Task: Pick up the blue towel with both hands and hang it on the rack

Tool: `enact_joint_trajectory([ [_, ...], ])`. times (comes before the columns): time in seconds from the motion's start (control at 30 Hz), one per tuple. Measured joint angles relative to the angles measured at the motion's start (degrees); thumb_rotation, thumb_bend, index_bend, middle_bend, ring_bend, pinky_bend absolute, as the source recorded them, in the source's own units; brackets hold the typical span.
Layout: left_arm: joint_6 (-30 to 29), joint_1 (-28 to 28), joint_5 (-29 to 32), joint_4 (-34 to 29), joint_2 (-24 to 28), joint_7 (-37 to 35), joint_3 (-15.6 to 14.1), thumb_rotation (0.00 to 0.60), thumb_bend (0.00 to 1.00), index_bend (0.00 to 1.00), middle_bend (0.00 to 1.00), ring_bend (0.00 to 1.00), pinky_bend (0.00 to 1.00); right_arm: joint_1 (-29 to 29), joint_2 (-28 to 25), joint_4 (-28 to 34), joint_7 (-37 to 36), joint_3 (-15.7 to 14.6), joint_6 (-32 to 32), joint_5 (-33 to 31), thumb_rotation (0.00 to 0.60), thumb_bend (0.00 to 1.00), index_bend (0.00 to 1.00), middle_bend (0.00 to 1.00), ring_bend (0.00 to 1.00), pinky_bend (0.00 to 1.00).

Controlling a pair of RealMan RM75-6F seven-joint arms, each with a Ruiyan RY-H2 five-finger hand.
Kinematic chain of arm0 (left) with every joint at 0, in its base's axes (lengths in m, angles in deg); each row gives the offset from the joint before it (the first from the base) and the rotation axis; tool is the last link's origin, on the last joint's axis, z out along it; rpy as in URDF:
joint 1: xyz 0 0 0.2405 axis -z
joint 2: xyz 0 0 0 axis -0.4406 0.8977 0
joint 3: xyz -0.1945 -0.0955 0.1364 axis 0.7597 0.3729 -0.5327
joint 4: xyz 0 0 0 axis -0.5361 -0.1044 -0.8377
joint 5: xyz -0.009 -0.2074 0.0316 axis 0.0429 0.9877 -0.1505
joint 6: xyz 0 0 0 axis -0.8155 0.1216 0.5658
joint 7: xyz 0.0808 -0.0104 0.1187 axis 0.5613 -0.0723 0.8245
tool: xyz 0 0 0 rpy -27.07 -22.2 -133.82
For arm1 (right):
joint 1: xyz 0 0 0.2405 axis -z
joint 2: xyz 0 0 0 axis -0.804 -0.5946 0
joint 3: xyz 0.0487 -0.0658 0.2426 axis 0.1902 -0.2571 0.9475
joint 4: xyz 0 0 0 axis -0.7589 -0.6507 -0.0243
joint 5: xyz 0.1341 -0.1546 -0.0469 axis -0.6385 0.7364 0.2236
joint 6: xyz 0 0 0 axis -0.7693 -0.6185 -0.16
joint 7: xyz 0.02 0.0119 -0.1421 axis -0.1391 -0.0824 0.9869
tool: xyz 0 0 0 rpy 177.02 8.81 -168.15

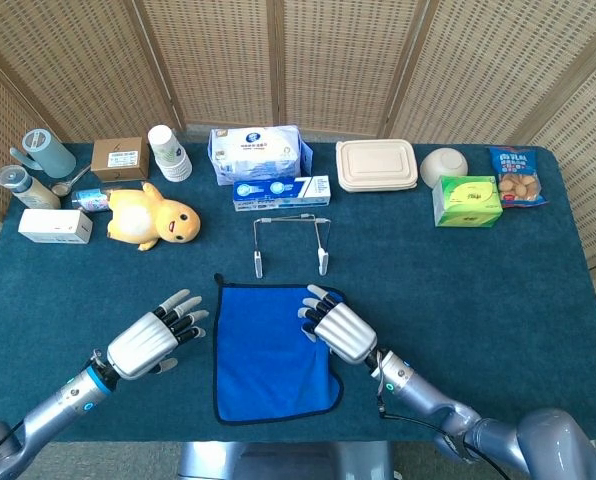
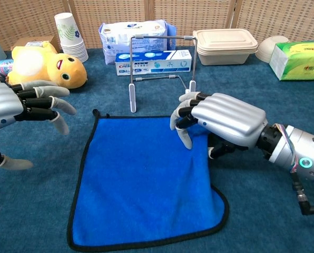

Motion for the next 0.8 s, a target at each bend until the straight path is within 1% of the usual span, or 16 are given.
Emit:
enact_joint_trajectory([
  [0.47, 1.7, 3.4, 1.9, 4.8, -5.6, -0.4, -0.2, 0.600, 0.23, 0.32, 0.19, 0.07, 0.02, 0.0, 0.4, -0.9, -0.5, 0.3, 0.4, -0.5, 0.600, 0.41, 0.68, 0.35, 0.24, 0.15],
  [0.8, 2.6, 6.0, 3.0, 8.5, -10.5, -0.4, -1.0, 0.600, 0.23, 0.32, 0.18, 0.07, 0.01, 0.1, 0.6, -1.5, -1.2, 0.2, 0.2, -0.6, 0.600, 0.41, 0.68, 0.35, 0.24, 0.15],
])
